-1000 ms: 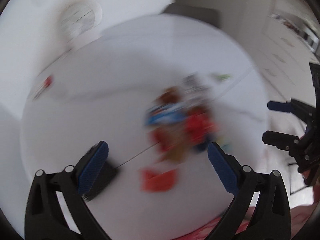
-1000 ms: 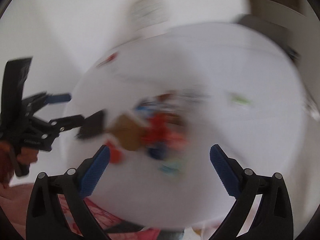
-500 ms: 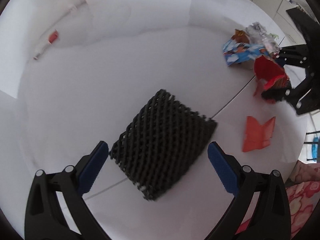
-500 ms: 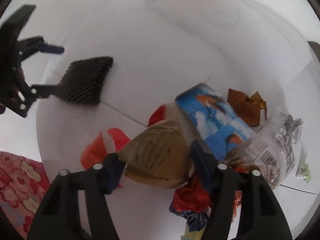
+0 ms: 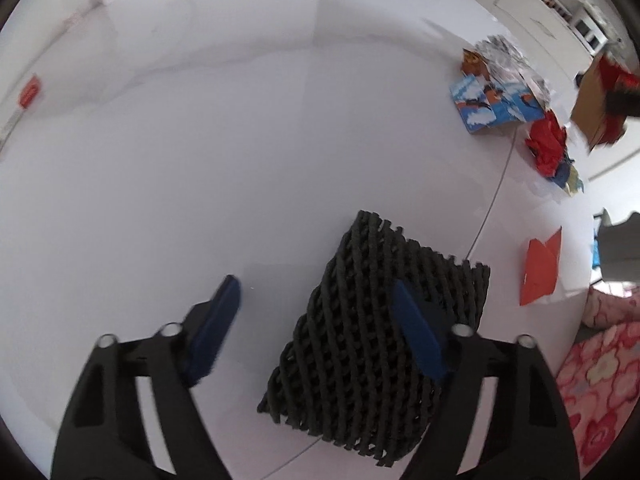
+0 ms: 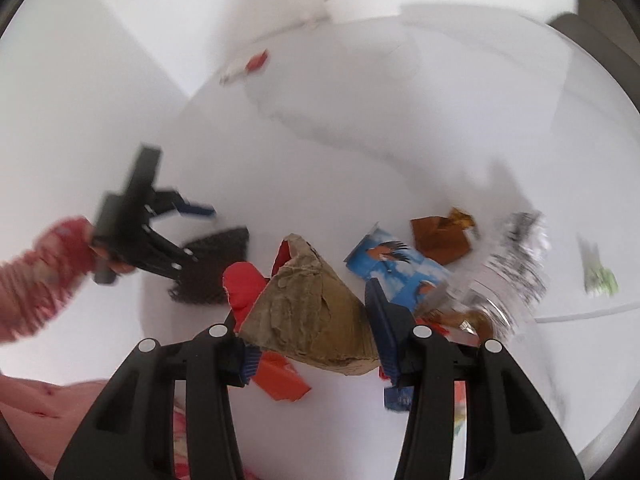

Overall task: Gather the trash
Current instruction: 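Grasp the black mesh pad with the left tool while the right tool grasps the brown paper bag, then carry the pad and paper bag over the bin and open both tools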

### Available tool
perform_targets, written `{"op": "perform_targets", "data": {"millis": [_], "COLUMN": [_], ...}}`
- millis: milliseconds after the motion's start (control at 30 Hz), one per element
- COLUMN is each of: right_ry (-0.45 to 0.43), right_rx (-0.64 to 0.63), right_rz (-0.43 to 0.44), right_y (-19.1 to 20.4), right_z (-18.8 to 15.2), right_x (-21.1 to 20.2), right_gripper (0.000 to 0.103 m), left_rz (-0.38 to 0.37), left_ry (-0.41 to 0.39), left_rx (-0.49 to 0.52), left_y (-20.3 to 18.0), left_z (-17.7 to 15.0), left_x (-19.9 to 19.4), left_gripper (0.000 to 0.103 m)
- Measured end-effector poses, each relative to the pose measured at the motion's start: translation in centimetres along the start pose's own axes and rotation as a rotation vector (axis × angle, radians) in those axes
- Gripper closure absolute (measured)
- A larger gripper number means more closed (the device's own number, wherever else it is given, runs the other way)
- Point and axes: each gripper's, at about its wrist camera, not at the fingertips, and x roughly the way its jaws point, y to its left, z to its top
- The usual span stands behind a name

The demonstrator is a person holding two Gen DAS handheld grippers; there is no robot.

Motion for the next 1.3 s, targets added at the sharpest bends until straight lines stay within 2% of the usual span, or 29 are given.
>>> {"op": "perform_targets", "data": {"millis": [133, 200, 267, 367, 467, 633, 767, 900, 967, 1067, 1167, 1300], "right_ry": [-0.049, -0.071, -0.092, -0.126, -0.165, -0.236, -0.255, -0.184, -0.111, 0.010, 0.108, 0.224], "right_rx": [0.079, 0.122, 0.165, 0.223, 0.270, 0.359, 0.448, 0.566, 0.625, 0.720, 0.773, 0.800], "right_rz": [-0.019, -0.042, -0.074, -0.103, -0.135, -0.189, -0.245, -0.335, -0.366, -0.373, -0.369, -0.333], "right_y": [-1.3, -2.2, -3.2, -4.6, -6.0, -8.2, -11.2, -16.6, -20.2, -25.7, -29.9, -34.1], "right_z": [-1.1, -1.9, -2.7, -4.2, -5.7, -9.4, -14.1, -21.4, -25.3, -30.8, -34.7, -38.7], "right_x": [-3.7, -5.2, -6.4, -7.4, -9.1, -12.3, -14.5, -13.8, -11.2, -6.0, -1.2, 4.5], "right_gripper": [0.056, 0.056, 0.056, 0.056, 0.056, 0.056, 0.056, 0.055, 0.055, 0.055, 0.054, 0.044], "left_rz": [-0.022, -0.031, -0.050, -0.002, 0.028, 0.075, 0.110, 0.145, 0.164, 0.165, 0.130, -0.010], "left_ry": [-0.010, -0.008, -0.007, -0.034, -0.058, -0.108, -0.144, -0.225, -0.276, -0.329, -0.368, -0.378], "left_rx": [0.067, 0.071, 0.047, 0.025, -0.026, -0.092, -0.144, -0.186, -0.192, -0.186, -0.157, -0.089], "left_y": [-0.8, -1.0, -1.4, -2.5, -3.0, -3.4, -4.6, -7.6, -9.5, -15.1, -21.8, -32.5], "left_z": [-0.1, 0.0, -0.2, -0.6, -0.3, -0.8, -0.9, -0.5, -0.9, 0.3, 1.7, 4.2], "left_x": [0.2, 0.2, 0.3, 0.1, -0.3, -2.9, -5.2, -9.4, -12.5, -15.3, -16.9, -16.3], "left_gripper": [0.042, 0.058, 0.068, 0.075, 0.090, 0.092, 0.092, 0.092, 0.092, 0.092, 0.092, 0.092]}}
